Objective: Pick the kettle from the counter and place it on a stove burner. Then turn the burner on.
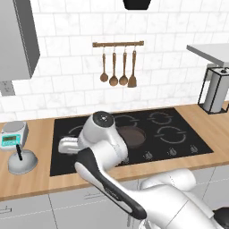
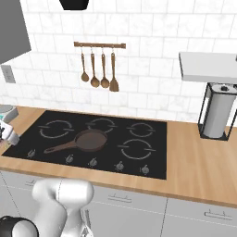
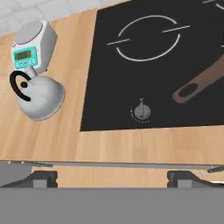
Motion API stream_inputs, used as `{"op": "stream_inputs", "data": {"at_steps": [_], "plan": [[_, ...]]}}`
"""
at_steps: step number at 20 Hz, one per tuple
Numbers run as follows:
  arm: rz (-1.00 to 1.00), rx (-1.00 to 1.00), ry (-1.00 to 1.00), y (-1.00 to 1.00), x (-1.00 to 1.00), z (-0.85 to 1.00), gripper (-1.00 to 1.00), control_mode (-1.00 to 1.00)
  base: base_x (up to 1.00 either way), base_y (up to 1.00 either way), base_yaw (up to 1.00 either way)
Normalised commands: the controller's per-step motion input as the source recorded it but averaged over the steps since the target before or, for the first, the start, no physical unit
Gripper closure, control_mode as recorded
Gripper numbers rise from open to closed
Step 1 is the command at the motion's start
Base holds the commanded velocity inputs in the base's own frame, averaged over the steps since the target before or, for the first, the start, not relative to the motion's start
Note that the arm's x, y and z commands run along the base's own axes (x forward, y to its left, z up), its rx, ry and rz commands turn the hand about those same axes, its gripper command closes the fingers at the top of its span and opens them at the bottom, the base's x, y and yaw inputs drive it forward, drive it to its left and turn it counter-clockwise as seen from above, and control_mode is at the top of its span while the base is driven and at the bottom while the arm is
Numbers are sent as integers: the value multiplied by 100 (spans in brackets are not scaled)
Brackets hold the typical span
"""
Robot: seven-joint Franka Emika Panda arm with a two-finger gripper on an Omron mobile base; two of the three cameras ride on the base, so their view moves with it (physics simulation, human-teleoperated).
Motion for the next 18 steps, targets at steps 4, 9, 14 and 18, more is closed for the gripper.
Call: {"op": "stream_inputs", "data": {"at_steps": [4,9,14,18], "plan": [[4,-1,8,83,0,0,-100,-100,0,0,0],[1,-2,4,78,6,0,-100,-100,0,0,0],[0,-6,1,66,17,0,-100,-100,0,0,0],[-1,-6,0,30,22,-1,-100,-100,0,0,0]]}}
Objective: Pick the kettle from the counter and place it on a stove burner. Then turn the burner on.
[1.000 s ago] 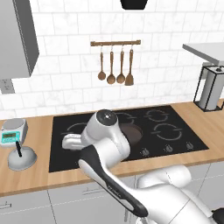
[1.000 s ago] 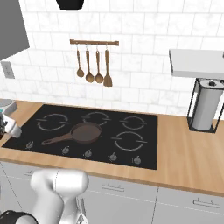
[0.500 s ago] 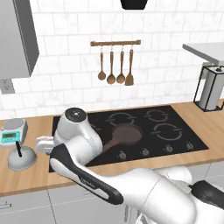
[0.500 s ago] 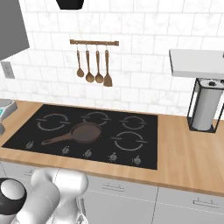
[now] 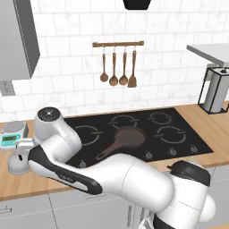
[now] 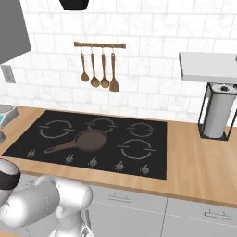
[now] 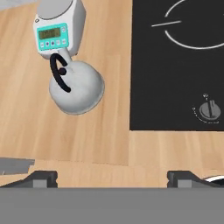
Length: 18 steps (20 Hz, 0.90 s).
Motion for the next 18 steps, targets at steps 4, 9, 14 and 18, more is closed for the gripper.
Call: {"op": "stream_inputs", "data": {"at_steps": [4,9,14,18], "plan": [[0,-14,2,28,21,-16,-100,-100,0,0,0],[7,-15,0,21,15,-33,-100,-100,0,0,0],[10,-10,0,19,18,-27,-100,-100,0,0,0],[5,-3,-1,23,13,-12,-100,-100,0,0,0]]}}
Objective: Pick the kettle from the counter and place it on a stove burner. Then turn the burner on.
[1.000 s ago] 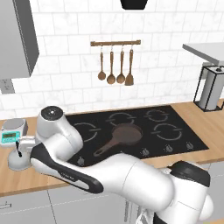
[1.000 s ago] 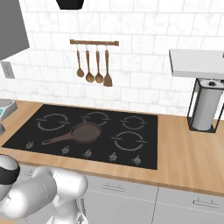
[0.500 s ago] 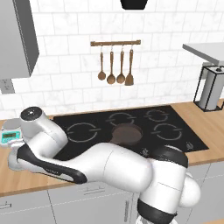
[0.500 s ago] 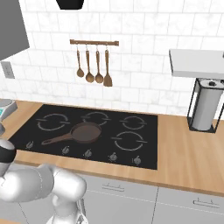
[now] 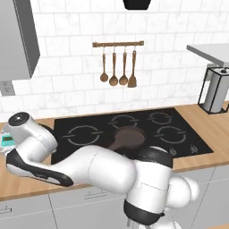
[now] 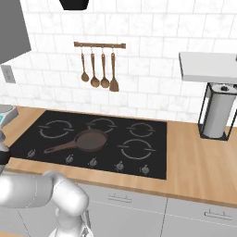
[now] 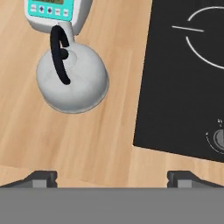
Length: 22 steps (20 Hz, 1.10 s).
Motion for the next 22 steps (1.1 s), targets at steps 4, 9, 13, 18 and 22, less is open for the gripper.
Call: {"op": "stream_inputs", "data": {"at_steps": [4,9,13,18,22], "plan": [[0,0,-4,23,19,-9,-100,-100,0,0,0],[0,-1,-1,15,23,-16,-100,-100,0,0,0],[-1,0,0,0,0,-19,-100,-100,0,0,0],[0,-1,-3,0,0,-27,-100,-100,0,0,0],[0,-1,-5,0,7,-29,-100,-100,0,0,0]]}}
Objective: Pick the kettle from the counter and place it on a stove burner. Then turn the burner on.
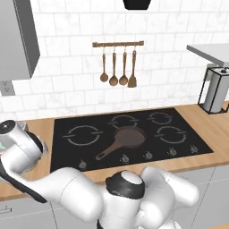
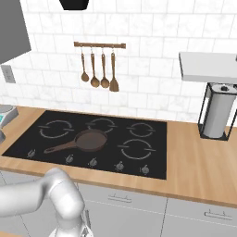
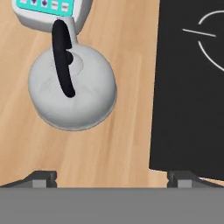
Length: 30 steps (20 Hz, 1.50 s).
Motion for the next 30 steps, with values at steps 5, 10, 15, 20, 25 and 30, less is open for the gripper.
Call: {"op": "stream_inputs", "data": {"at_steps": [5,10,15,20,25,30], "plan": [[0,0,-5,2,18,-23,-100,-100,0,0,0],[0,0,-1,12,33,-12,-100,-100,0,0,0],[0,0,0,24,35,-4,-100,-100,0,0,0],[0,0,0,32,33,-8,-100,-100,0,0,0],[0,-1,-1,29,30,-12,-100,-100,0,0,0],[-4,-2,-8,0,25,-10,-100,-100,0,0,0]]}}
